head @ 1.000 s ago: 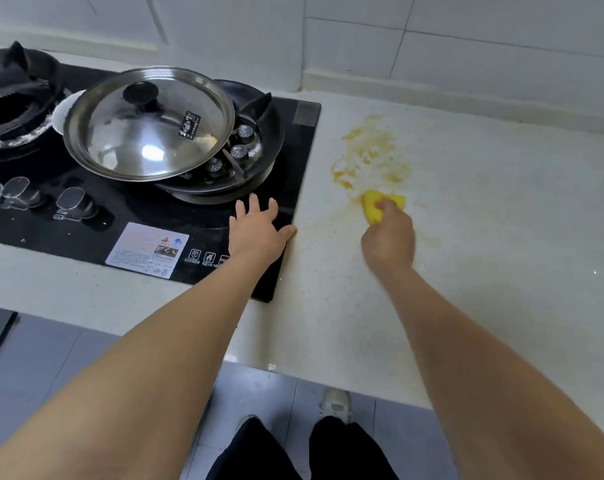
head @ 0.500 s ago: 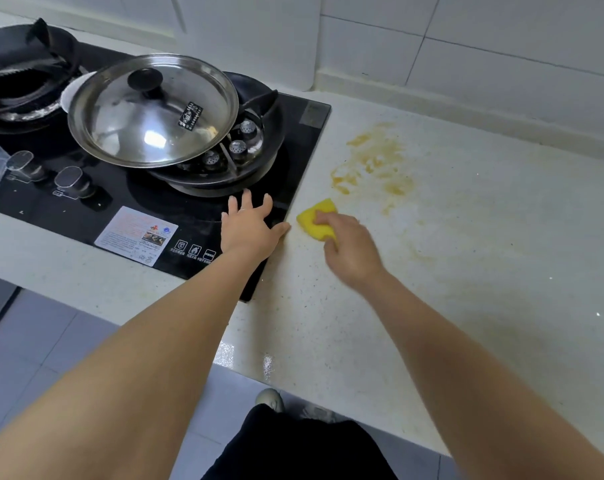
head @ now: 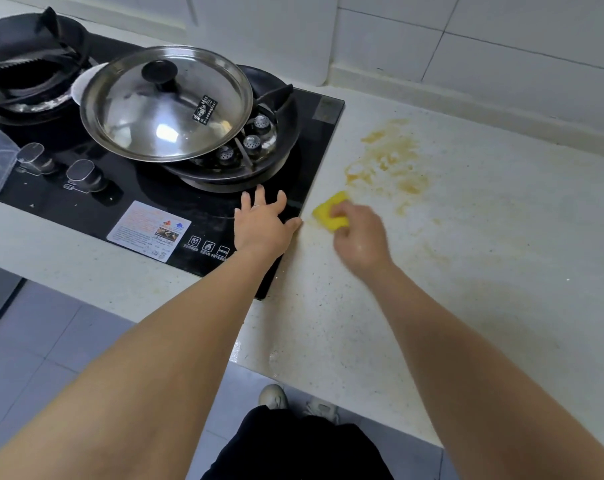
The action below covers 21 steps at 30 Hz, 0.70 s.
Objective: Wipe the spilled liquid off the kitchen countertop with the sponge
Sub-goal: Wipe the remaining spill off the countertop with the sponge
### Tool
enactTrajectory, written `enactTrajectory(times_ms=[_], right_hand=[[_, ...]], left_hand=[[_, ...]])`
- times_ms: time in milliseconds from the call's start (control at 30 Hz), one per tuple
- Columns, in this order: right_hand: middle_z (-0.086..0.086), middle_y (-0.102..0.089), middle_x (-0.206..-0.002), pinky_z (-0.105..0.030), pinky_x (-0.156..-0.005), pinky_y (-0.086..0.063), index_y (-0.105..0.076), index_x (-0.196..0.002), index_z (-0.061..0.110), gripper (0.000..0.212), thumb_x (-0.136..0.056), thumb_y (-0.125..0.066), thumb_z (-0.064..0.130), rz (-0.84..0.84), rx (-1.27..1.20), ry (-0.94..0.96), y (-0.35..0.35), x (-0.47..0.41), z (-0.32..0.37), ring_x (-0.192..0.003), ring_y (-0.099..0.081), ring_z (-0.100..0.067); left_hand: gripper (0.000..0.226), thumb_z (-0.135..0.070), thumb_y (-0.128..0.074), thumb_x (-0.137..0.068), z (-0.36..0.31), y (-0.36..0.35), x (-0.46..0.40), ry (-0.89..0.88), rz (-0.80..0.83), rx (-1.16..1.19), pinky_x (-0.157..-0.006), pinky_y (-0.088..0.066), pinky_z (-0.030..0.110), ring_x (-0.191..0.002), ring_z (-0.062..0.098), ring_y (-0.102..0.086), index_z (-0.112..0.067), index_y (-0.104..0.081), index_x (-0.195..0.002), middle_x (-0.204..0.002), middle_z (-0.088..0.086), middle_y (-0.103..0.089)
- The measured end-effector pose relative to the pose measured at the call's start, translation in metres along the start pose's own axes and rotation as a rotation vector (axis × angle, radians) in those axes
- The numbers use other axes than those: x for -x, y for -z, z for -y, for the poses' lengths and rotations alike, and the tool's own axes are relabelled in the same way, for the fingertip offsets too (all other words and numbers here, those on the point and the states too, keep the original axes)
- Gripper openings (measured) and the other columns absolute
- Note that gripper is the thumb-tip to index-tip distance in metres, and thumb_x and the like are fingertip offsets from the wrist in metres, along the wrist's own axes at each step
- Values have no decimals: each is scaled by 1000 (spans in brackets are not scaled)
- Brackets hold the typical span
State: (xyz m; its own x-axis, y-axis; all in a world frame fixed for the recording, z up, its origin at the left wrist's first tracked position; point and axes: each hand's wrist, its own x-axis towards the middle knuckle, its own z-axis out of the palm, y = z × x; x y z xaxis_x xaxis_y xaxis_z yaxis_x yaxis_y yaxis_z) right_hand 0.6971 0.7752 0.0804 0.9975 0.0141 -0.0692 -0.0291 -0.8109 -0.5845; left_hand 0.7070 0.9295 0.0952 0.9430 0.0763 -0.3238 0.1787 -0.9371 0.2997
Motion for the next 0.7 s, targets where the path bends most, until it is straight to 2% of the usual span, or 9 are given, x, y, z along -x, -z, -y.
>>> enactTrajectory(times_ms=[100,133,200,267,400,433,500,567,700], right_hand=[[-10,-60,-112,-29,-86,-41,-63,-108,16,39,-78,-46,-2,105,-54,216,-12,26,9,-103,-54,-28],[-11,-60,-114,-31,-89,-41,-61,-112,16,41,-79,-45,-3,88,-21,191,-6,17,5,-105,-54,-30],[-14,-58,-118,-33,-88,-43,-54,-121,16,48,-80,-42,-4,-7,56,-29,9,-10,-8,-107,-53,-32],[-15,-59,-116,-32,-85,-43,-56,-118,14,47,-78,-43,-4,-65,74,-123,10,-14,-5,-106,-54,-32],[-10,-61,-109,-30,-88,-42,-62,-104,14,38,-75,-46,-3,86,5,207,-16,23,14,-104,-54,-29],[-10,-60,-113,-32,-90,-43,-60,-109,16,40,-77,-44,-2,71,20,192,-12,17,12,-106,-53,-30],[-12,-57,-119,-35,-91,-43,-53,-122,17,47,-81,-42,-1,-22,61,-17,0,-6,0,-110,-52,-31],[-14,-57,-120,-36,-92,-42,-50,-125,13,47,-81,-42,-2,-81,88,-111,3,-11,2,-111,-51,-32],[-7,-56,-123,-32,-101,-31,-52,-123,11,46,-80,-45,-1,56,94,244,-16,23,17,-118,-47,-26]], left_hand=[[58,-46,-41,-97,1,0,-1,5,-4,13,-117,-5,43,-146,31,3,-28,-23,-149,-159,8,-3],[58,-46,-41,-97,2,1,-1,0,7,12,-117,-5,44,-146,31,4,-28,-22,-149,-159,8,-2],[59,-46,-40,-97,4,3,-1,-14,35,14,-117,-5,44,-146,30,5,-28,-20,-150,-159,7,-1],[59,-46,-40,-97,4,4,0,-22,37,8,-117,-6,44,-146,30,4,-28,-20,-150,-159,7,-2],[57,-45,-38,-98,3,3,0,-17,11,-2,-117,-7,43,-146,31,2,-28,-21,-149,-159,8,-3],[57,-45,-38,-98,4,3,-1,-23,14,-4,-117,-7,43,-146,30,2,-28,-21,-149,-159,8,-3],[57,-45,-38,-98,6,4,-1,-40,29,0,-117,-7,43,-146,30,3,-28,-20,-150,-159,7,-3],[56,-44,-38,-98,7,4,-1,-44,20,-5,-117,-7,43,-146,31,3,-28,-21,-150,-159,8,-3],[53,-42,-36,-99,2,1,-2,-30,-9,-35,-116,-9,44,-145,33,0,-26,-24,-149,-158,11,-6]])
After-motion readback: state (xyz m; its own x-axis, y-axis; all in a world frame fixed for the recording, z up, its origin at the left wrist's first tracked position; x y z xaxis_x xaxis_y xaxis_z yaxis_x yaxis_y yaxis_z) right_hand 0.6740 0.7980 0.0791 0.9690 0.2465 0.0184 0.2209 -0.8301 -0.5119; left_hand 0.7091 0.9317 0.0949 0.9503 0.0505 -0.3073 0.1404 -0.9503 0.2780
